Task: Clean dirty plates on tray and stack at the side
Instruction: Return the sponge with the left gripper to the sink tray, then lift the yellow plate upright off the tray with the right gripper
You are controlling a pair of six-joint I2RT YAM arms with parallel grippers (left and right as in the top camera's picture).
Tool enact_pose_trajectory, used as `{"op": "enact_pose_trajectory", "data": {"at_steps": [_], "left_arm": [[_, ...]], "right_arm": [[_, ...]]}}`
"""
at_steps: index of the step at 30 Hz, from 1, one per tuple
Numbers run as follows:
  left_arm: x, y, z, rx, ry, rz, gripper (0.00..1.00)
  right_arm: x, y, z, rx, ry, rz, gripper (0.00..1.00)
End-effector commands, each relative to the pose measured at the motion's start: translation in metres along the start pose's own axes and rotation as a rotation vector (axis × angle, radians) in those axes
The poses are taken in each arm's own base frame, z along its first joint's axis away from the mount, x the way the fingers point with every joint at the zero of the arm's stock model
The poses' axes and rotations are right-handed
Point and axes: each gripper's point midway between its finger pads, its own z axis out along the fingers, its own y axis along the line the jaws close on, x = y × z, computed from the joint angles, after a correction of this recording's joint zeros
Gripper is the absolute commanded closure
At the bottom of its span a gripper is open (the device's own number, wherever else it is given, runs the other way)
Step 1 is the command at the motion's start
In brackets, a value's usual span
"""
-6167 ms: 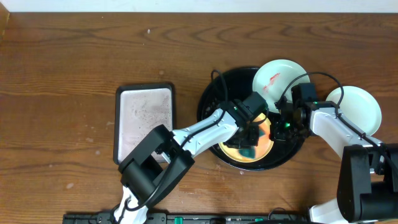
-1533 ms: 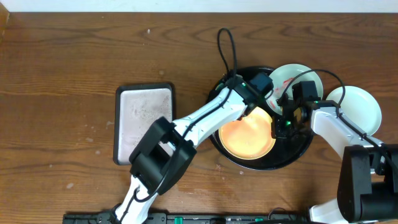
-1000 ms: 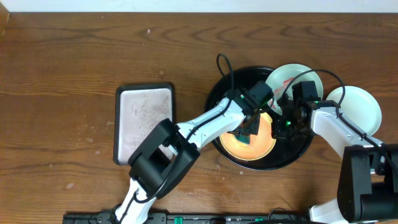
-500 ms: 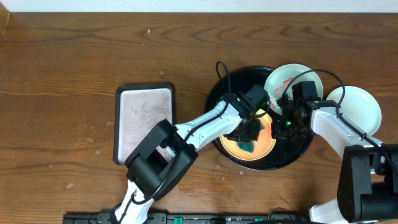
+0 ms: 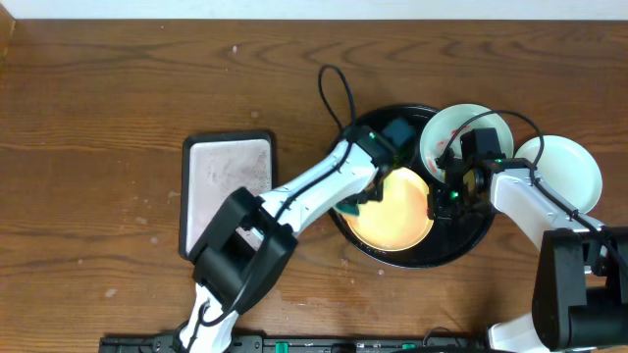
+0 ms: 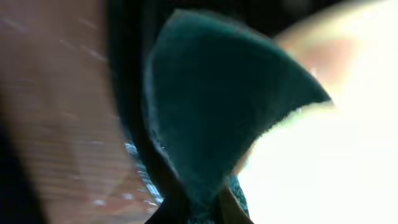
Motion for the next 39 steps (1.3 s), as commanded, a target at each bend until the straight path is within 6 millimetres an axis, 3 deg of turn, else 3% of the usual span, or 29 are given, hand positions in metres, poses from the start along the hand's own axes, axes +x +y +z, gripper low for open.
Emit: {"op": "enact_pose_trajectory", "data": {"at_steps": [1,6,11,14,18,19,20,23,25,30,31,35,39], "left_arm": [[-0.034,0.015,-0.061,0.023,-0.177,-0.055,0.93],[-0.027,0.05,-0.108,0.038,-0.201,-0.094,0.92],[-0.011,0.122,-0.131,-0.081,-0.153,-0.166,0.92],[-0.005,0.17,-0.129,-0.186,-0.128,-0.235,0.92],[0.002,0.211,-0.099,-0.233,-0.048,-0.3,0.92],[0.004,0.215,-0.087,-0.221,-0.025,-0.307,0.92],[0.004,0.216,-0.074,-0.185,-0.001,-0.303,0.92],[0.007,0.211,-0.043,-0.045,0.055,-0.292,0.92],[0.008,0.218,-0.036,-0.03,0.068,-0.321,0.92],[0.006,0.229,-0.042,-0.026,0.05,-0.34,0.83],[0.006,0.23,-0.045,-0.022,0.041,-0.339,0.76],[0.008,0.232,-0.062,-0.008,-0.004,-0.344,0.61],[0.011,0.234,-0.076,0.004,-0.038,-0.349,0.56]], "right_arm": [[0.011,-0.023,0.008,0.106,0.04,0.001,0.99],[0.011,-0.023,0.008,0.106,0.039,0.0,0.99],[0.008,-0.022,0.008,0.101,0.025,-0.004,0.97],[0.003,-0.02,0.008,0.09,0.008,-0.008,0.95],[-0.001,-0.009,0.009,0.028,-0.007,-0.014,0.86],[0.0,-0.007,0.009,0.014,-0.005,-0.014,0.89],[0.0,-0.004,0.009,-0.002,-0.002,-0.014,0.98],[0.002,0.003,0.008,-0.042,0.004,-0.013,0.99],[0.0,0.005,0.004,-0.044,-0.01,-0.016,0.99],[-0.007,0.009,-0.025,0.065,-0.115,-0.043,0.99],[-0.008,0.01,-0.032,0.099,-0.14,-0.054,0.99],[-0.014,0.014,-0.072,0.295,-0.301,-0.148,0.99],[-0.018,0.022,-0.109,0.446,-0.456,-0.233,0.99]]}}
